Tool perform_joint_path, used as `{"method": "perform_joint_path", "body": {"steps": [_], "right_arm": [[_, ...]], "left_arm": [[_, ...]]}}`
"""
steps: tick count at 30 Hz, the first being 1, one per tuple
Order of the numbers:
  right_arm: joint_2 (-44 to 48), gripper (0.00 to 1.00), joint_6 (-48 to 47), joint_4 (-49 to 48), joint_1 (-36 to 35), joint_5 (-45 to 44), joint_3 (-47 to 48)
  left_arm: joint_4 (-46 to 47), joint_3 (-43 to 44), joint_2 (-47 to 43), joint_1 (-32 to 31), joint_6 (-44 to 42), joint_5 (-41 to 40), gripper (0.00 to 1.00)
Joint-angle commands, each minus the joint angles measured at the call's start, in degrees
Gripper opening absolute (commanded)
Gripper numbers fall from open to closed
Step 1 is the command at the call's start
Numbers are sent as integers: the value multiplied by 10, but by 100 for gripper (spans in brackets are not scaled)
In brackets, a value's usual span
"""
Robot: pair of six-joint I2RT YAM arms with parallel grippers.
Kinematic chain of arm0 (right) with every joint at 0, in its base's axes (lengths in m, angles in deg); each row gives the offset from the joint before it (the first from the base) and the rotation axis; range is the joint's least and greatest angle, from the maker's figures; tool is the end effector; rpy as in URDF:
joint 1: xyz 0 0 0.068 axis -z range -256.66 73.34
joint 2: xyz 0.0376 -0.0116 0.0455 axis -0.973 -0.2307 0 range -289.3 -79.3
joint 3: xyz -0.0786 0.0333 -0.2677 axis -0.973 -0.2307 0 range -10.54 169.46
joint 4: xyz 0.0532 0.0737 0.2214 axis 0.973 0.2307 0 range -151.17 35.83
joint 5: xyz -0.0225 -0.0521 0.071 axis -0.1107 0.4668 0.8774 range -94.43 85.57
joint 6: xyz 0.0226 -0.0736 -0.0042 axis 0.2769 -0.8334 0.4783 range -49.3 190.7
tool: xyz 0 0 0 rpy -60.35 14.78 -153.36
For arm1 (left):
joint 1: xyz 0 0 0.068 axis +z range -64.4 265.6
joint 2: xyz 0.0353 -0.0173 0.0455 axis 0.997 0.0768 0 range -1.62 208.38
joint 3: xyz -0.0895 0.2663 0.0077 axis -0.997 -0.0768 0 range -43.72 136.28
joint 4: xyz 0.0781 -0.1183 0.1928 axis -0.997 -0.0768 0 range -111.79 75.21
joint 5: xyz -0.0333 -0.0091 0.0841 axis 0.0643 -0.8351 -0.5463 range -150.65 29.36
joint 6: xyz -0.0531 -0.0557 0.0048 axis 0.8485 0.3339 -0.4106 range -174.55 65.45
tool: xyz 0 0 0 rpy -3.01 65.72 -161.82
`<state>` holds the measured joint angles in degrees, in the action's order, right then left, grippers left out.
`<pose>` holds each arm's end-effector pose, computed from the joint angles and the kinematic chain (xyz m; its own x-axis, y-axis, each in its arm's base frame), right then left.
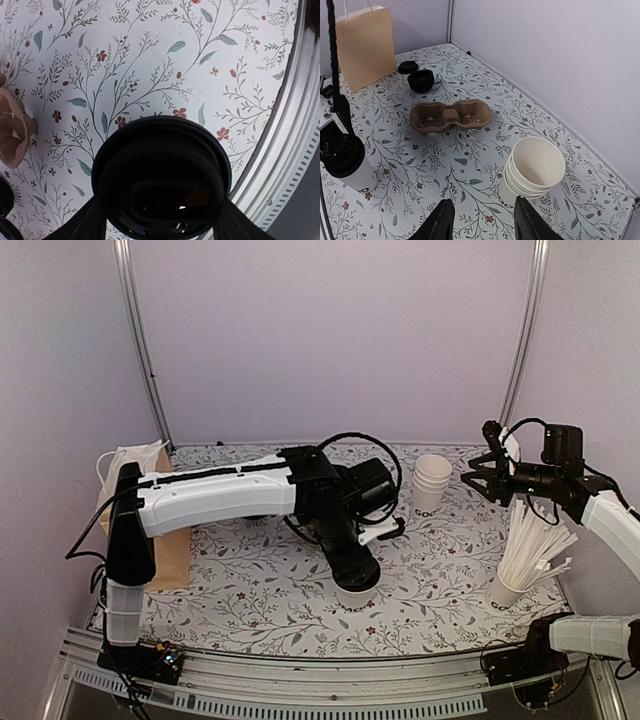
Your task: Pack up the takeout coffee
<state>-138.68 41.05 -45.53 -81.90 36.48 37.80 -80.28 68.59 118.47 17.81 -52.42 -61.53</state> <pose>0.2154 0.0628 0.3089 -0.0663 -0.3815 -0.9220 -0.7875 0.5874 -0.1865 0.1612 -0.3922 0.2450 -0.3962 0.8718 -0.2882 0.9099 0.4148 0.0040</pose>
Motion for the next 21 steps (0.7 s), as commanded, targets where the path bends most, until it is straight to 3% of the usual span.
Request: {"method": "perform_joint_path", "body": {"steps": [1, 21], "right_arm": [[2, 43, -5, 6, -1, 1, -4], [1, 44, -5, 6, 0, 3, -4]], "left_arm": [[-8, -3, 8, -9, -6, 4, 67], [27, -93, -9, 4, -19, 19, 69]]}}
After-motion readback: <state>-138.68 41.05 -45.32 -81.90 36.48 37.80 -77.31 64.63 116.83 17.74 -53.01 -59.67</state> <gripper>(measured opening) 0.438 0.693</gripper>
